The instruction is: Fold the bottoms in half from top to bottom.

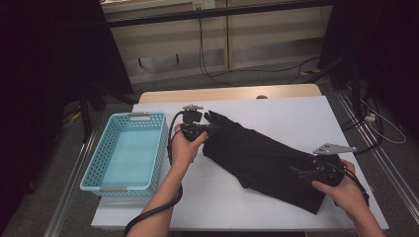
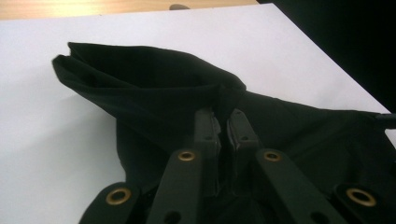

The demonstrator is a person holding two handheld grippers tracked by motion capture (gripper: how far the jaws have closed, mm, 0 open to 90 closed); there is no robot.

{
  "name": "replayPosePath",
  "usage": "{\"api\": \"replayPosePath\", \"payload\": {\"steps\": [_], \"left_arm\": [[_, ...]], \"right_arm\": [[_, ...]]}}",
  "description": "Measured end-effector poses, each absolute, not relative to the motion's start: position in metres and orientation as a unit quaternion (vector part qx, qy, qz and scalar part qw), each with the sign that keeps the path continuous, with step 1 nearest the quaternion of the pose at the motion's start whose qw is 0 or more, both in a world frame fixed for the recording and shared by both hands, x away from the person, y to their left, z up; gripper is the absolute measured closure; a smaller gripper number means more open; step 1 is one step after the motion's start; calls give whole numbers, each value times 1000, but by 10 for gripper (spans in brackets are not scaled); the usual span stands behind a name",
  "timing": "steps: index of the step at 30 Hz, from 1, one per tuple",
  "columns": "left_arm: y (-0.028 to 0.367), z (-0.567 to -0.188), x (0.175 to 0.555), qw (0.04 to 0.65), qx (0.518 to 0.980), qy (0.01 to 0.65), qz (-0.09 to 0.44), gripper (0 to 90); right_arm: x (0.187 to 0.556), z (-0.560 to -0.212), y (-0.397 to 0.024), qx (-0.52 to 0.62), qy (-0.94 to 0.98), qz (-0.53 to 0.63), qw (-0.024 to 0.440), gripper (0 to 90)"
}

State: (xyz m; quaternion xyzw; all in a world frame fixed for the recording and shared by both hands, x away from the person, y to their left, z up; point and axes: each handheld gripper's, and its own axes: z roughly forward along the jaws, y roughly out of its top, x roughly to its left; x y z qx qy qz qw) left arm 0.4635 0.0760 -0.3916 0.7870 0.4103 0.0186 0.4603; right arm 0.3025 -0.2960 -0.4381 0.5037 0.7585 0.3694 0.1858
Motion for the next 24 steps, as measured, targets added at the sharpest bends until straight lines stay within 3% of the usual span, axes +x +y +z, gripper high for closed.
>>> {"api": "replayPosePath", "payload": {"steps": [24], "left_arm": [[52,-421,432,485,792,371,-23,850]], "right_arm": [[302,-439,-289,494,764,372,183,184]]}}
